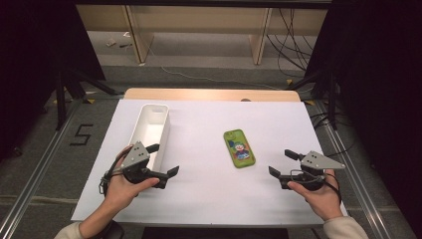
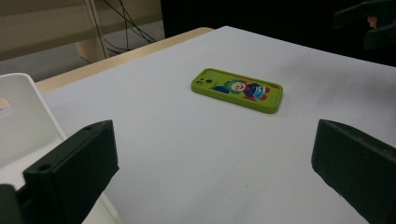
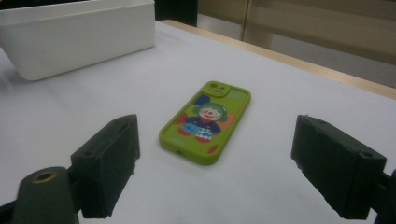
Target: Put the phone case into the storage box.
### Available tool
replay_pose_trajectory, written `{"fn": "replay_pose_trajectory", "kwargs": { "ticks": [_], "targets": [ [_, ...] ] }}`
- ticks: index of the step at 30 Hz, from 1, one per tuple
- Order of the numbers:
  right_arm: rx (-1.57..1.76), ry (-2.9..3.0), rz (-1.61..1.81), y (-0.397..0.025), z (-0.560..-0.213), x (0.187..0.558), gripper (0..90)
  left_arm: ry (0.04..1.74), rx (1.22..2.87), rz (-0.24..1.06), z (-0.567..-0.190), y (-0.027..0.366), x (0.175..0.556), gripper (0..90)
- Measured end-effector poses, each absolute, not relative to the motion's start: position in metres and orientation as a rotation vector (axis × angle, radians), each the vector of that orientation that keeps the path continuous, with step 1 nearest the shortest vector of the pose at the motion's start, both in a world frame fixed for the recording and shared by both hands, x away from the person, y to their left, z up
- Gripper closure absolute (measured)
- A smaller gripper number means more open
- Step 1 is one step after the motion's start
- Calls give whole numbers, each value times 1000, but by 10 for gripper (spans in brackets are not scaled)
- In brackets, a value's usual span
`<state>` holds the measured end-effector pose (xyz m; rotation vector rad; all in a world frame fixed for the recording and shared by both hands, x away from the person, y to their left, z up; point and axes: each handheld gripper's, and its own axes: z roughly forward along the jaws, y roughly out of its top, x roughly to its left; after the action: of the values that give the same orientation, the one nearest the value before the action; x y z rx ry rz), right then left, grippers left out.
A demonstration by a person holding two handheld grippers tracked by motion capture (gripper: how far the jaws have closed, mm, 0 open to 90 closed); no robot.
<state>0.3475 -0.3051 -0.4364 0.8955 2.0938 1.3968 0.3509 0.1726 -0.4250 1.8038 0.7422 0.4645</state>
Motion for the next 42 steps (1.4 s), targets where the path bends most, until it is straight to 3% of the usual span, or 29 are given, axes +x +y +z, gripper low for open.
{"fn": "replay_pose_trajectory", "kwargs": {
  "ticks": [14,16,19,20,21,23,24,28,42],
  "targets": [
    [891,2086,1391,-305,-436,348,190,738,1797,476,-424,173,350,1],
    [884,2088,1385,-305,-435,348,297,738,1796,476,-424,173,350,3],
    [859,2077,1373,-305,-431,349,557,742,1790,473,-424,173,350,6],
    [859,2077,1373,-305,-431,349,557,742,1790,473,-424,173,350,6],
    [849,2105,1354,-303,-429,353,692,743,1787,473,-424,173,350,7],
    [852,2108,1344,-301,-430,354,734,745,1783,474,-424,173,350,7],
    [857,2122,1333,-298,-429,358,819,746,1781,472,-424,173,351,7],
    [867,2133,1287,-296,-428,361,900,745,1782,469,-424,172,351,8],
    [972,2189,1171,-291,-436,380,900,738,1783,469,-423,171,350,9]
  ]
}}
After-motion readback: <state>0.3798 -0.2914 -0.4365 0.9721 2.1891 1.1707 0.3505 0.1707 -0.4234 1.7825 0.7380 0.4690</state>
